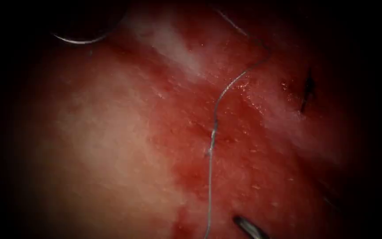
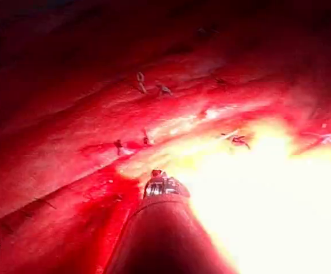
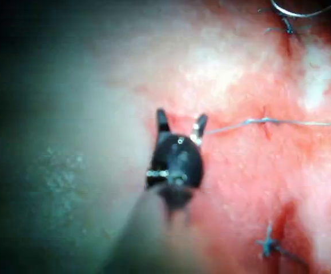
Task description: Wound Closure
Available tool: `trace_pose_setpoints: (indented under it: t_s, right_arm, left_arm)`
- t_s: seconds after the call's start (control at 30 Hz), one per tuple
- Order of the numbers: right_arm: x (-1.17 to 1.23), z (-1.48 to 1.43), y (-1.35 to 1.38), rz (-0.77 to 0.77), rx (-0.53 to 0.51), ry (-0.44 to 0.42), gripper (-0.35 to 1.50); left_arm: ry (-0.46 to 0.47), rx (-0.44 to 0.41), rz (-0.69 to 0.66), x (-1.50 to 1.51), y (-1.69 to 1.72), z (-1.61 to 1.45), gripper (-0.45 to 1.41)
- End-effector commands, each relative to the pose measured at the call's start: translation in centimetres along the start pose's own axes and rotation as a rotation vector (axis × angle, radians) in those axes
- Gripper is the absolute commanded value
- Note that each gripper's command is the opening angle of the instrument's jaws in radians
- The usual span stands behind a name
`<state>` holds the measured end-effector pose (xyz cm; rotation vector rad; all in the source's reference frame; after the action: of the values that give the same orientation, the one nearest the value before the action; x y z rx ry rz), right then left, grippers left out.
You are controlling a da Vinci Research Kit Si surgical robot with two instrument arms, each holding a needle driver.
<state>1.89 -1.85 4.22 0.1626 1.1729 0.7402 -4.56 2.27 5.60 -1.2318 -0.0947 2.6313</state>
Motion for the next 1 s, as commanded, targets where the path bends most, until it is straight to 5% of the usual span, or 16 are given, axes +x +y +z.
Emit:
trace_pose_setpoints:
  t_s: [0.03, 0.07, 0.13, 0.27, 0.57, 1.0]
  right_arm:
    - [0.04, 0.07, 0.06, 0.0, 0.014, 0.004, 0.84]
    - [0.07, 0.07, 0.1, 0.002, 0.018, 0.007, 0.71]
    - [0.16, 0.15, 0.25, 0.006, 0.02, 0.012, 0.09]
    - [0.19, 0.37, 0.57, 0.004, 0.025, 0.014, -0.32]
    - [0.13, 0.83, 1.39, -0.008, -0.005, 0.05, -0.35]
    - [0.21, 1.09, 1.69, 0.072, 0.021, 0.207, -0.35]
  left_arm:
    - [0.003, 0.001, 0.018, 0.03, 0.06, 0.04, -0.45]
    - [0.004, -0.002, 0.031, 0.04, 0.12, 0.01, -0.45]
    - [0.005, -0.008, 0.064, 0.1, 0.3, -0.09, -0.45]
    - [0.012, -0.02, 0.089, 0.18, 0.47, -0.18, -0.45]
    - [0.039, -0.052, 0.112, 0.29, 0.97, -0.37, -0.45]
    - [0.063, -0.092, 0.145, 0.12, 1.62, -0.21, -0.45]
